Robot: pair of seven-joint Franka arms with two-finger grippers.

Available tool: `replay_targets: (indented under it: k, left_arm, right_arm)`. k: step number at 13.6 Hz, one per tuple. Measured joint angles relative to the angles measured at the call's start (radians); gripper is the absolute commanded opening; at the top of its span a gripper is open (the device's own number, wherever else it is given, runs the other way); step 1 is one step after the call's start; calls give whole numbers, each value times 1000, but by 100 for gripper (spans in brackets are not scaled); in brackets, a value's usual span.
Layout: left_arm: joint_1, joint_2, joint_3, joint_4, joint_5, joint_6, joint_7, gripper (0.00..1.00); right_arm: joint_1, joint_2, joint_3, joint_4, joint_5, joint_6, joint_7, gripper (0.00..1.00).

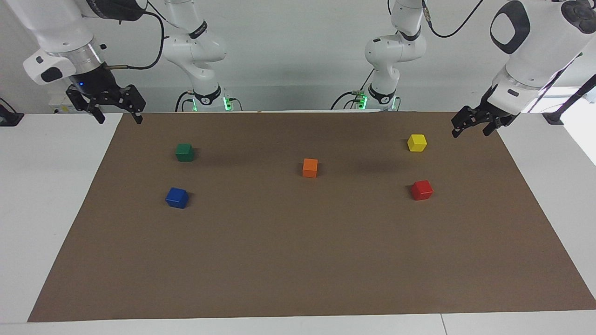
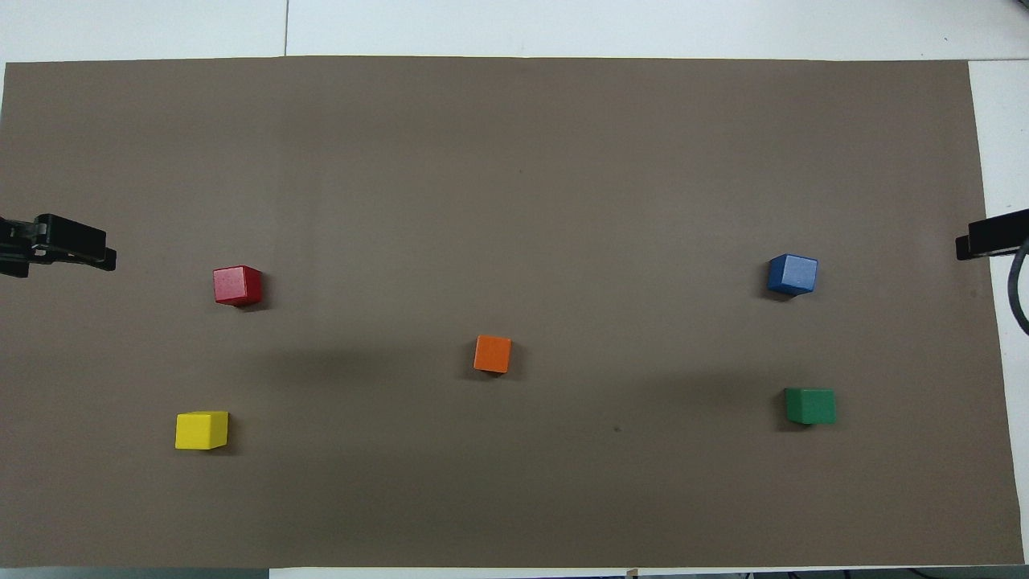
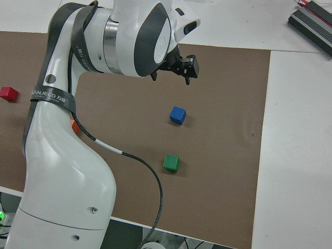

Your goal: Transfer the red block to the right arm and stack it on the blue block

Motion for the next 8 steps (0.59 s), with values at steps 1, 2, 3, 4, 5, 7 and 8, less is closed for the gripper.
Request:
replay_targets:
  k: [1,2,3,4,5,7,8]
  left_arm:
    - [0,0,0,0,0,0,0,100]
    - [0,0,0,0,0,0,0,100]
    - [0,0,-1,0,0,0,1,100]
    - [0,0,-1,0,0,0,1,100]
    - [-1,0,-2,0,0,0,1,100]
    - [-2,0,-4,-5,1,9,-14,100]
    - [-1,-1,-2,-20,2,46,-21,100]
  right_arm:
    - [0,0,0,0,0,0,0,100]
    - [0,0,0,0,0,0,0,100]
    - [0,0,0,0,0,0,0,100]
    - [0,0,0,0,0,0,0,100]
    - [0,0,0,0,0,-1,0,100]
    - [0,0,0,-4,0,-11,0,100]
    - [0,-2,0,-12,0,-14,-1,100]
